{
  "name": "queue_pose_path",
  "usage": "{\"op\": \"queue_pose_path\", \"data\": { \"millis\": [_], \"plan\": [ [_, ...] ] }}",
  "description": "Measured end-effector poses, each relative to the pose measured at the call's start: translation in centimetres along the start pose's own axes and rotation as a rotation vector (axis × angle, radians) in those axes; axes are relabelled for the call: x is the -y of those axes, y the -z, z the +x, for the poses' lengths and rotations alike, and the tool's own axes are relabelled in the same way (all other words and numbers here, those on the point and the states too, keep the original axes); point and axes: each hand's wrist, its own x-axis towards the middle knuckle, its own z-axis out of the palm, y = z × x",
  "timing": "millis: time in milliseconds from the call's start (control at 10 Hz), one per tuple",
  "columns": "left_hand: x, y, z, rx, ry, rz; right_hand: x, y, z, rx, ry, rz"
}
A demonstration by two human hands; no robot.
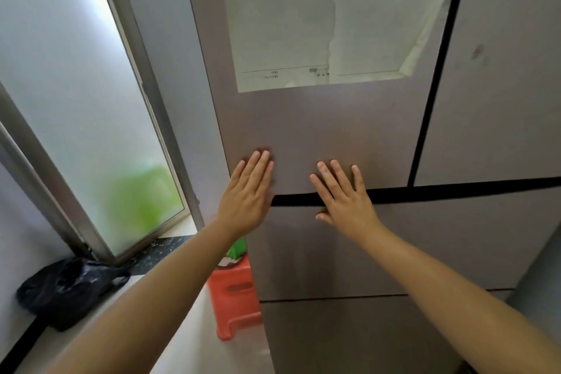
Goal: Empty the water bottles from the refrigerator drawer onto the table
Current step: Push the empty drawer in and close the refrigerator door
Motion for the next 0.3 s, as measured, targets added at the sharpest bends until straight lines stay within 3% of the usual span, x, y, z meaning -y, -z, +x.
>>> {"op": "queue_pose_path", "data": {
  "millis": [100, 300],
  "plan": [
    [0.6, -0.2, 2.0, -0.206, -0.082, -0.04, 0.2, 0.0, -0.5, -0.058, -0.018, -0.017],
    [1.1, -1.6, 5.7, -0.386, -0.146, -0.037, 0.4, 3.1, -0.4, -0.096, -0.042, 0.146]
  ]
}}
